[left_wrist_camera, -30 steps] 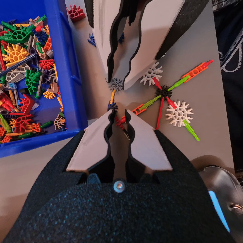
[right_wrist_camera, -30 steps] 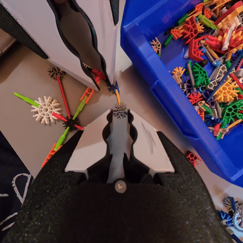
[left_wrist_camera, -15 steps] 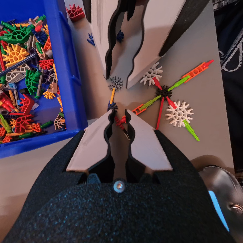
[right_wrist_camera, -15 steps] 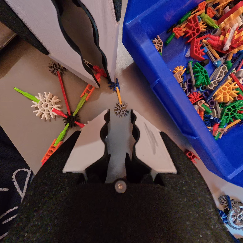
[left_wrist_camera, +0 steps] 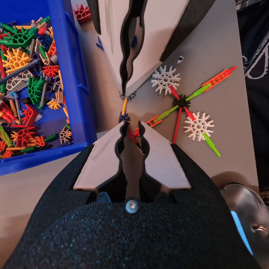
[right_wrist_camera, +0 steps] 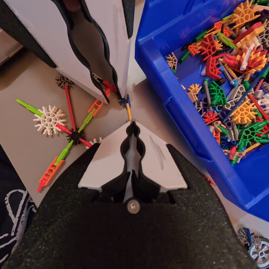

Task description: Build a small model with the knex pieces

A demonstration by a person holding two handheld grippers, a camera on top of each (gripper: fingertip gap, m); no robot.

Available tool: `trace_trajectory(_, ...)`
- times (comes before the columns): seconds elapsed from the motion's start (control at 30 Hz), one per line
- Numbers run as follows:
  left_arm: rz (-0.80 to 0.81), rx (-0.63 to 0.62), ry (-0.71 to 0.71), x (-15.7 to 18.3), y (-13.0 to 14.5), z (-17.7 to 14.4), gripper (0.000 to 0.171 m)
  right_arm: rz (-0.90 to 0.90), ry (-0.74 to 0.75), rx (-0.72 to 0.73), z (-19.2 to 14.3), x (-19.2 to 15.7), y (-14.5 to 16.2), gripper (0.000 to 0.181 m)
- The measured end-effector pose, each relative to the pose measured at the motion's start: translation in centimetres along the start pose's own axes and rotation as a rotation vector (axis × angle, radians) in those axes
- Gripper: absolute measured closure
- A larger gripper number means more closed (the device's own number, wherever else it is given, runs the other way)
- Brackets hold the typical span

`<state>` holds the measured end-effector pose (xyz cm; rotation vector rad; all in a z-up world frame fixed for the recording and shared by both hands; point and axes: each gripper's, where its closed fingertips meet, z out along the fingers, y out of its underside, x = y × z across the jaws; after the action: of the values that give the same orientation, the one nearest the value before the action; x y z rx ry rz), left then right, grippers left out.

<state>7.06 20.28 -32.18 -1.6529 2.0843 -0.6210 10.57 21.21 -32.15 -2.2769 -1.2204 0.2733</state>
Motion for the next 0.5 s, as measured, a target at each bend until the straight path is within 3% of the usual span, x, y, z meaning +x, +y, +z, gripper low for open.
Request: trace_trajectory(0.5, 0.005, -0.003, -0.001, 0.01, 0.04, 0.03, 0.157, -0.096, -0.002, -0.07, 0.07, -0.25, 0.14, 0.181)
